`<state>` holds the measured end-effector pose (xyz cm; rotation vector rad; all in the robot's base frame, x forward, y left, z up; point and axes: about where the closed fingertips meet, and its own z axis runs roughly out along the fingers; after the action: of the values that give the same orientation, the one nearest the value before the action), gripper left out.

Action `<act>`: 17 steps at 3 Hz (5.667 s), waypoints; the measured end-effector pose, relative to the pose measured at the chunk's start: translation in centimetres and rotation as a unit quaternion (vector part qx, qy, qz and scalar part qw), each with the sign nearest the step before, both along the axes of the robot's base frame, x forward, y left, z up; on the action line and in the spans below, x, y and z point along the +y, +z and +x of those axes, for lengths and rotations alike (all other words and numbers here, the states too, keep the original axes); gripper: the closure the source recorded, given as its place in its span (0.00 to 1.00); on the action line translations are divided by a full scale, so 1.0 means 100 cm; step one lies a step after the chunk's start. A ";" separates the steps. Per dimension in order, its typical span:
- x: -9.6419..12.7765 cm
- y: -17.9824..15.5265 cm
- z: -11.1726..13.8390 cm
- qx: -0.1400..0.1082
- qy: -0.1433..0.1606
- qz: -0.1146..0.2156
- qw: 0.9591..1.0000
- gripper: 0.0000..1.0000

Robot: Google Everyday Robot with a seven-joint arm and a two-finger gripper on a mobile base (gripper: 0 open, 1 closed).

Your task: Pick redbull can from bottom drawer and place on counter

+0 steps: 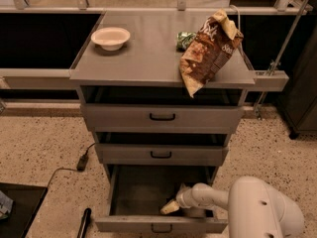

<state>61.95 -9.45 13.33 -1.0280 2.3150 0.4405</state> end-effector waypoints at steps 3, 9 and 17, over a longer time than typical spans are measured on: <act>0.000 0.000 0.000 0.000 0.000 0.000 1.000 0.42; -0.028 0.209 -0.009 -0.142 -0.011 0.027 0.990 1.00; 0.001 0.608 -0.039 -0.395 0.080 0.061 0.913 1.00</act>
Offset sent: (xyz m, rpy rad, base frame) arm 0.0000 0.0001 -0.0001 0.0000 0.0001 0.0001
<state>58.03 -9.35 74.09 -1.0798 1.4722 0.1714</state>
